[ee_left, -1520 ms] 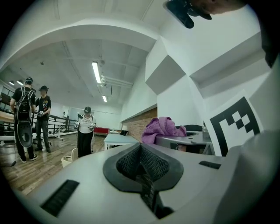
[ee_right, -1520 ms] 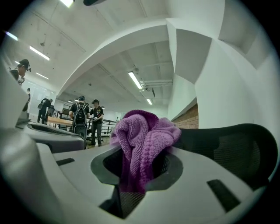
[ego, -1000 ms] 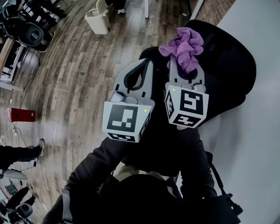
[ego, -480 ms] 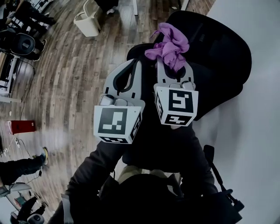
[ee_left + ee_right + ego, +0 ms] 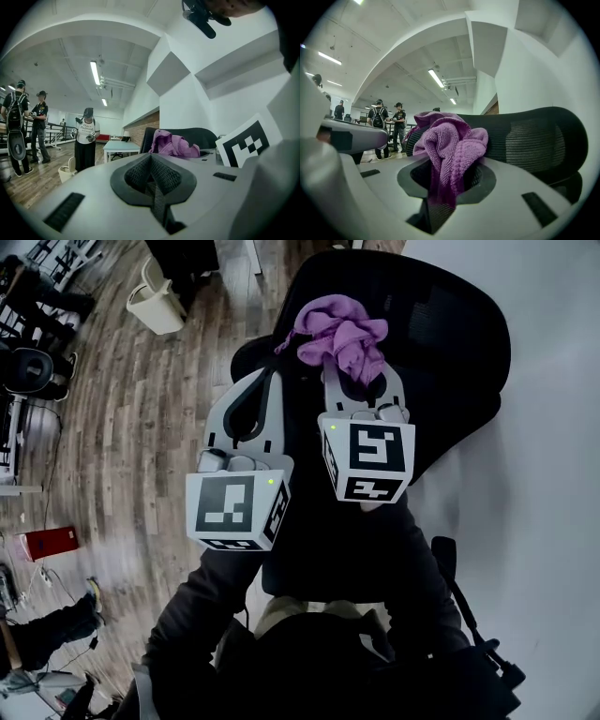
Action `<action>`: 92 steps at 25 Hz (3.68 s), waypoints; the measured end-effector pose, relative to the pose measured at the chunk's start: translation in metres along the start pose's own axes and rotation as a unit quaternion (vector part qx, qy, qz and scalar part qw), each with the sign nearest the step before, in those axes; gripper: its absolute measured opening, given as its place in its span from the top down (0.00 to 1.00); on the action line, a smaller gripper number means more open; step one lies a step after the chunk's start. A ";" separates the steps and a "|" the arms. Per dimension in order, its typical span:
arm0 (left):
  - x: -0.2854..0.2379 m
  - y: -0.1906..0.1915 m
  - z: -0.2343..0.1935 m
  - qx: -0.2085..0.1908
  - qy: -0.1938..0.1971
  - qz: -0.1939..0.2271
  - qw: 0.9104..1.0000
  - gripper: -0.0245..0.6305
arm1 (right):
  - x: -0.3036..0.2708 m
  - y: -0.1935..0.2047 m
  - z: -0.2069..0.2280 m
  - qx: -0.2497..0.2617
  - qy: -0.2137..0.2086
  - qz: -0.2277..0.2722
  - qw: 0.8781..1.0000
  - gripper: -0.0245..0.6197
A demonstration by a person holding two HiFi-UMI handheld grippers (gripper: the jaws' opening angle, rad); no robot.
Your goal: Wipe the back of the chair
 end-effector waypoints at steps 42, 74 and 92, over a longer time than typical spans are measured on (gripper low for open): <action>-0.060 -0.001 0.180 0.002 0.131 -0.004 0.991 0.95 | 0.112 0.003 0.186 0.005 0.151 -0.010 0.988 0.81; -0.043 0.028 0.124 -0.013 0.084 -0.025 0.996 0.95 | 0.073 0.031 0.147 -0.011 0.118 -0.008 0.993 0.81; -0.024 0.002 0.058 -0.006 0.020 -0.020 1.000 0.95 | 0.022 -0.004 0.080 -0.005 0.042 -0.002 0.999 0.81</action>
Point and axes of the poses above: the fingertips, and each gripper's own axes: x backward along the fingers, z to its right, y out of its underside, the point moved 6 cm from there along x, backward along the fingers, and after that the axes turned 3 degrees about z, right-handed, at the moved point
